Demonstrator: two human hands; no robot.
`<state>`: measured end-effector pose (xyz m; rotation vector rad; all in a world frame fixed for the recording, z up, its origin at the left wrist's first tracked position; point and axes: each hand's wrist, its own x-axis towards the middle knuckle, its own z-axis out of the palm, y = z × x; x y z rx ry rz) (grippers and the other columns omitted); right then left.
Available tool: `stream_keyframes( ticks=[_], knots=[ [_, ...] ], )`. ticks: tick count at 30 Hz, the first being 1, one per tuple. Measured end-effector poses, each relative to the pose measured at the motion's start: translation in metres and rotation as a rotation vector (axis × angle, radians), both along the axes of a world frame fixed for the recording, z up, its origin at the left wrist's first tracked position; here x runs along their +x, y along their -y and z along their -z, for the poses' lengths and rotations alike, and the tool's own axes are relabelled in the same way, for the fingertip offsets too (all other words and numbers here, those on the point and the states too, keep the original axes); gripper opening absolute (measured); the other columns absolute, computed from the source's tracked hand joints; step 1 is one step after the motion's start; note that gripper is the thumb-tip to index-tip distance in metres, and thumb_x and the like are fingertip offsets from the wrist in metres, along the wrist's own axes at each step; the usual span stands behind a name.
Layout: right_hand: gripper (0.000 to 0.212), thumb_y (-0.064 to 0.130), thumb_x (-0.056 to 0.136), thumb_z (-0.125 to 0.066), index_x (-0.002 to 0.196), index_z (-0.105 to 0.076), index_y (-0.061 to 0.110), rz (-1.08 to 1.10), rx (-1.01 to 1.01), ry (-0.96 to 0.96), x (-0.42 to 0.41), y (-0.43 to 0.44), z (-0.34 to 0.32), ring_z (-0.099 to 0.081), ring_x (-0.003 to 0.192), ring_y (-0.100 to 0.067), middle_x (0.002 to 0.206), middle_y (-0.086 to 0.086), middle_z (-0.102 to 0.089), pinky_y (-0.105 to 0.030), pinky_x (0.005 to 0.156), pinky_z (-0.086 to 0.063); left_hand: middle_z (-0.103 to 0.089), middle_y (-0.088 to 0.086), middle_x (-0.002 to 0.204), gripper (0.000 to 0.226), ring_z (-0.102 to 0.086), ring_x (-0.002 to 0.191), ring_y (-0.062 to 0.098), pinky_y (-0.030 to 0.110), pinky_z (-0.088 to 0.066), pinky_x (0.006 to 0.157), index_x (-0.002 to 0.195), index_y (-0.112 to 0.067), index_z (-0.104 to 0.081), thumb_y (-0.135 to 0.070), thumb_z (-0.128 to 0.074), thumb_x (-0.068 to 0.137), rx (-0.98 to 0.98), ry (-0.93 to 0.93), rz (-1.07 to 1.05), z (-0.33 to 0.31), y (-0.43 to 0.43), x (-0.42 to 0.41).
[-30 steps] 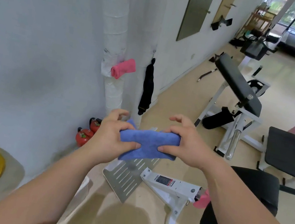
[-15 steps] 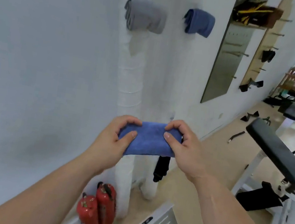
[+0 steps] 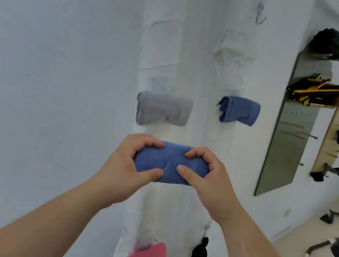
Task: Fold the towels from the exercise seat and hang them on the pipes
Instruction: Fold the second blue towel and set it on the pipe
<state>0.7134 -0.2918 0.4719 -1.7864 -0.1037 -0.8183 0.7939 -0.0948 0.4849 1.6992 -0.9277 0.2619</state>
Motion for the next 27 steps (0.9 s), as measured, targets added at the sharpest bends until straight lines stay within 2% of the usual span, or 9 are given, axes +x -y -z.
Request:
stream_keyframes(
  ticks=[6,9,14,19,23,27],
  knots=[
    [0.024,0.012,0.084,-0.08,0.096,-0.064,0.025,0.09,-0.115,0.03,0.022,0.002,-0.06,-0.067,0.102,-0.014,0.107,0.012,-0.067,-0.038,0.088,-0.059,-0.056,-0.02,0.12,0.052,-0.056,0.111,-0.007,0.02,-0.047,0.097,0.106,-0.045,-0.062,-0.009,-0.085,0.076,-0.043,0.128,0.082,-0.053,0.01,0.042],
    [0.023,0.014,0.084,-0.08,0.096,-0.064,0.027,0.167,-0.157,0.024,0.024,0.002,-0.082,-0.066,0.102,-0.012,0.104,0.018,-0.066,-0.039,0.091,-0.058,-0.054,-0.022,0.119,0.053,-0.054,0.112,-0.008,0.019,-0.046,0.099,0.106,-0.046,-0.061,-0.011,-0.086,0.075,-0.065,0.183,0.133,-0.07,0.015,0.055],
    [0.024,0.017,0.084,-0.081,0.1,-0.065,0.026,0.24,-0.166,0.045,0.021,0.007,-0.101,-0.066,0.107,-0.013,0.108,0.016,-0.067,-0.043,0.096,-0.056,-0.051,-0.02,0.124,0.053,-0.052,0.114,-0.008,0.016,-0.043,0.1,0.105,-0.05,-0.059,-0.016,-0.086,0.075,-0.081,0.261,0.181,-0.089,0.024,0.063],
    [0.022,0.018,0.085,-0.08,0.098,-0.065,0.028,0.255,-0.201,0.079,0.02,0.023,-0.109,-0.065,0.106,-0.009,0.107,0.021,-0.065,-0.034,0.094,-0.056,-0.05,-0.019,0.124,0.053,-0.05,0.114,-0.011,0.014,-0.042,0.1,0.112,-0.045,-0.059,-0.018,-0.086,0.075,-0.042,0.356,0.19,-0.101,0.039,0.07],
    [0.022,0.014,0.085,-0.079,0.096,-0.065,0.026,0.23,-0.231,0.128,0.022,0.051,-0.121,-0.065,0.101,-0.011,0.108,0.011,-0.065,-0.028,0.085,-0.056,-0.048,-0.015,0.126,0.052,-0.045,0.111,-0.021,-0.004,-0.032,0.089,0.113,-0.043,-0.058,-0.017,-0.085,0.077,-0.011,0.436,0.16,-0.113,0.063,0.07],
    [0.022,0.011,0.085,-0.079,0.096,-0.065,0.023,0.184,-0.26,0.193,0.032,0.098,-0.151,-0.067,0.094,-0.016,0.108,0.003,-0.065,-0.033,0.078,-0.06,-0.051,-0.008,0.126,0.057,-0.048,0.112,-0.016,-0.003,-0.032,0.092,0.109,-0.047,-0.055,-0.014,-0.086,0.074,-0.066,0.497,0.108,-0.139,0.108,0.072]
  ],
)
